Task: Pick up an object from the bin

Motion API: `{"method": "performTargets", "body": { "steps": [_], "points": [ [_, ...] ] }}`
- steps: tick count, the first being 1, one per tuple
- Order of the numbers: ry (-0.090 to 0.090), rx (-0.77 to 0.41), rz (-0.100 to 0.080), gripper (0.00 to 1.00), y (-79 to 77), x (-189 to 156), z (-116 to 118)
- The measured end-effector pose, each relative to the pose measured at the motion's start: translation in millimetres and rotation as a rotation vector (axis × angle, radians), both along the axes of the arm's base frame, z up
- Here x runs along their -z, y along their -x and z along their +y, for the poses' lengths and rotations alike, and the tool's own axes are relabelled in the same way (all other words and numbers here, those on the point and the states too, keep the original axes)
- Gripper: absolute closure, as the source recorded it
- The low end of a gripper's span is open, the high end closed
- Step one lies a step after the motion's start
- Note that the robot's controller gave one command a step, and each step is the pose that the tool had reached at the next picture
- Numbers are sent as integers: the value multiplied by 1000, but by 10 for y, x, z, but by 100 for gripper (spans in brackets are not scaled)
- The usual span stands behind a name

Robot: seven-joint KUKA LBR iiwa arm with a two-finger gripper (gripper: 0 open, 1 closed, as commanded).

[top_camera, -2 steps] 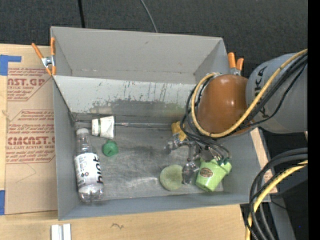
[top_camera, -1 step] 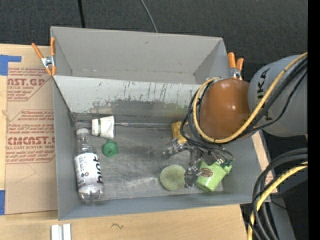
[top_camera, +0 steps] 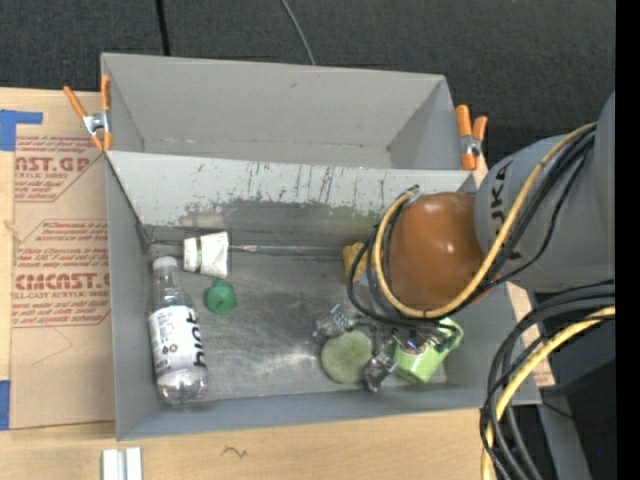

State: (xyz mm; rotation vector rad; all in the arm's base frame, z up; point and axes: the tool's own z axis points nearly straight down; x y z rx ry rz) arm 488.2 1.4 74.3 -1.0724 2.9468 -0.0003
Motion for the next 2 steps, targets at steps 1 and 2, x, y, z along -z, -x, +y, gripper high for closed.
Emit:
{"method": "performTargets", "body": {
  "steps": [1,2],
  "points": [
    [-5,-40,-22,100,-67,126,17],
    [-5,-45,-22,100,-63,123,14]
  ]
}}
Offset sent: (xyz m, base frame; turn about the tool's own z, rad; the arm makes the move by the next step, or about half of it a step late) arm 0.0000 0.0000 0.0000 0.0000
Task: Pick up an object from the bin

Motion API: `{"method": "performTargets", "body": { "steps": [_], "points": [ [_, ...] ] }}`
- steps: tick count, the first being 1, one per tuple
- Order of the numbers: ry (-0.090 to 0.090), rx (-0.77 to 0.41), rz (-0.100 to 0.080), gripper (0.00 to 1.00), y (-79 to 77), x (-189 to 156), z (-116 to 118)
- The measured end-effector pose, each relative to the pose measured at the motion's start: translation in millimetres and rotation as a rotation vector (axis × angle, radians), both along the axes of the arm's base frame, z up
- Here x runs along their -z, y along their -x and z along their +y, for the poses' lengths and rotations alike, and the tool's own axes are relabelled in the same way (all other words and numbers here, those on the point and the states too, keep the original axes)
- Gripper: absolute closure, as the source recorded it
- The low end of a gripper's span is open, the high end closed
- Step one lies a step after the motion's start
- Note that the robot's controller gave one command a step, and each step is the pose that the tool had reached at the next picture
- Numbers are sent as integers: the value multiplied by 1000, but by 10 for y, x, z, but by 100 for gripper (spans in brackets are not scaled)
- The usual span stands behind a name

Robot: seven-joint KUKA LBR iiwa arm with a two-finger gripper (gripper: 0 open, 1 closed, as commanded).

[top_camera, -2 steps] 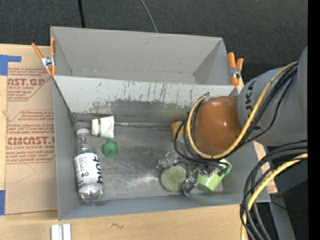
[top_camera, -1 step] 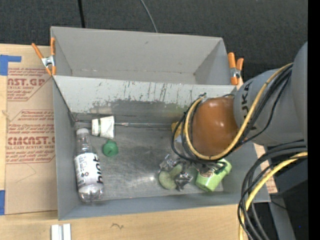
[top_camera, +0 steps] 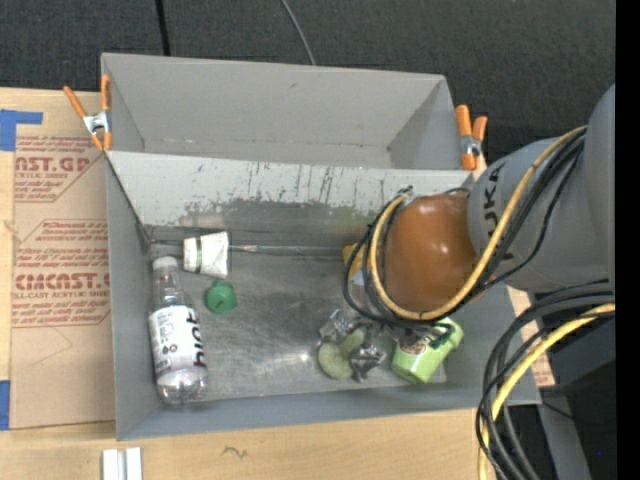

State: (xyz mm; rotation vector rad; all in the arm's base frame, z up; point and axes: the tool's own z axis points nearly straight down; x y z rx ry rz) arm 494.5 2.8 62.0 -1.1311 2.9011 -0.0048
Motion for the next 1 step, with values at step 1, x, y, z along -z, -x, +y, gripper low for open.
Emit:
{"method": "performTargets", "body": {
  "steps": [1],
  "points": [
    [2,-1,8,100,4,-34,-1]
  ]
}}
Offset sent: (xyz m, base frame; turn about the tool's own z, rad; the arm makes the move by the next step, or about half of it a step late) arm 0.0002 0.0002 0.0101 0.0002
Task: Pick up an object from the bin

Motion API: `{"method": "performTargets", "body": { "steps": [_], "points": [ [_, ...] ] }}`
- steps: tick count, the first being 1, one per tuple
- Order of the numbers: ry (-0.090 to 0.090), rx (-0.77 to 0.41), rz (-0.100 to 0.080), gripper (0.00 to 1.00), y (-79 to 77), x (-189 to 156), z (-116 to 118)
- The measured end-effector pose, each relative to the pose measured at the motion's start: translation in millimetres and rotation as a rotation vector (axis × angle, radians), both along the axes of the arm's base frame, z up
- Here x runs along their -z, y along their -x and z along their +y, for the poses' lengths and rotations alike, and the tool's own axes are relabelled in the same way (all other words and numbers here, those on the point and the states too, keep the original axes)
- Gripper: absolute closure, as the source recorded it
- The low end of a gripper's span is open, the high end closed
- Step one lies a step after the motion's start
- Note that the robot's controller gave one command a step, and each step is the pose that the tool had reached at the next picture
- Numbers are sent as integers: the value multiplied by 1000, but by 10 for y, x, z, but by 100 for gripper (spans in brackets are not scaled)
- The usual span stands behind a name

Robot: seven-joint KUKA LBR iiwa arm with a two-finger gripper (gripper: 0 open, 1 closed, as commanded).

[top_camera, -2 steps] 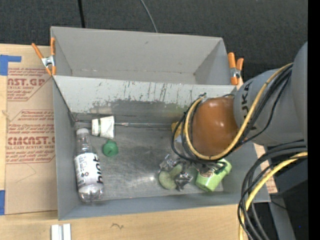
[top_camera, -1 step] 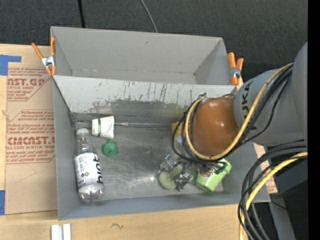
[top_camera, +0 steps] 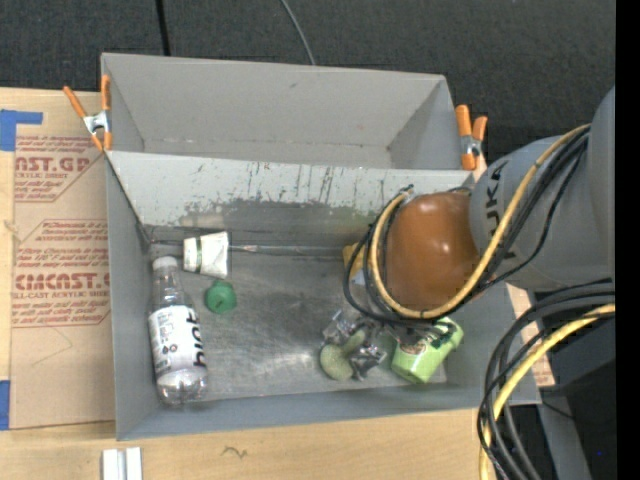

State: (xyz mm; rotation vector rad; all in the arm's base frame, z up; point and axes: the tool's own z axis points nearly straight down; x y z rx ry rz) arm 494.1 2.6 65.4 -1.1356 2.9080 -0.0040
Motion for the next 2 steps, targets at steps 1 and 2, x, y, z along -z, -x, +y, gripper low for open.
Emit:
{"method": "performTargets", "body": {
  "steps": [1,2],
  "points": [
    [2,1,7,100,2,-77,0],
    [3,1,14,100,12,-100,0]
  ]
}}
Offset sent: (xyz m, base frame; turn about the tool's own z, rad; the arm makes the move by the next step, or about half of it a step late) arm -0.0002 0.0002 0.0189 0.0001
